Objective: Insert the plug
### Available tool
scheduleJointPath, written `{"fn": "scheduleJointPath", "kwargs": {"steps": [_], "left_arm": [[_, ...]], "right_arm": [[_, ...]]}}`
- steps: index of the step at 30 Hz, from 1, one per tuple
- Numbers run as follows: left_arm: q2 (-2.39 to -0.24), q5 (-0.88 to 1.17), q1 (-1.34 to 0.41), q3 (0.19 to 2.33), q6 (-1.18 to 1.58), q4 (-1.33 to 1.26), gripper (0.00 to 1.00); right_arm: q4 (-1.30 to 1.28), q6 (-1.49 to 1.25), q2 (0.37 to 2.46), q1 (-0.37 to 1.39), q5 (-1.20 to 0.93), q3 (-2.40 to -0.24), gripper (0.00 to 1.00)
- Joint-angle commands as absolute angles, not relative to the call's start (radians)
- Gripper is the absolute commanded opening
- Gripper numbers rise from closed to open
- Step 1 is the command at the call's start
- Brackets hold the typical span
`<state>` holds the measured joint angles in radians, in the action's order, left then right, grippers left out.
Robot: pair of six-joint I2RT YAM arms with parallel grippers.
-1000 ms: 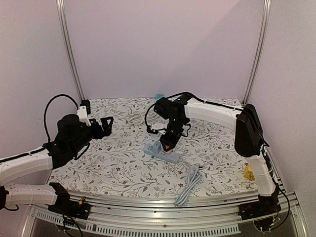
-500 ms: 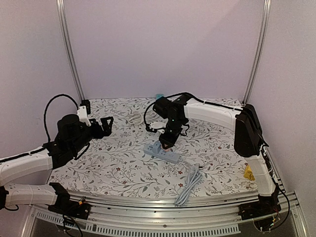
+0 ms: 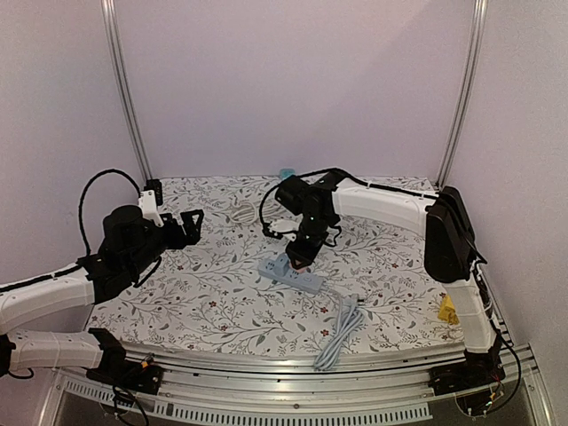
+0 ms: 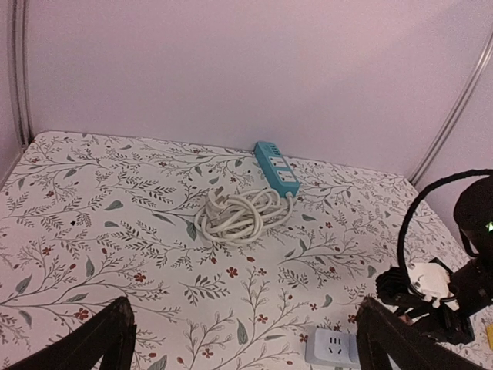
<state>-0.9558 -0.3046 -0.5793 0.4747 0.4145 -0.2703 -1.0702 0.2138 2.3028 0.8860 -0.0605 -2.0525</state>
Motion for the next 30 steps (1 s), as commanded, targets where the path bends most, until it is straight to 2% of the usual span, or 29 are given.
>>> {"fn": "scheduleJointPath", "kwargs": {"steps": [1,17,30], "left_arm": [[-0.958,-0.316,-0.565,0.459,0.406,-0.268,0.99],[-0.943,-0.31,-0.564,0.458,0.407,-0.263,1.0],[-0.934,-0.306,-0.563,0.456,0.41,-0.261,0.99]], "right_arm": [[-1.078,0.183,2.279,0.913,-0.067,-1.976,0.0],[-1.09,0.153,2.241,0.916,0.051,-1.916,0.0],[-1.063,0.069,2.085,0.905,0.085,-1.693,0.0]]}}
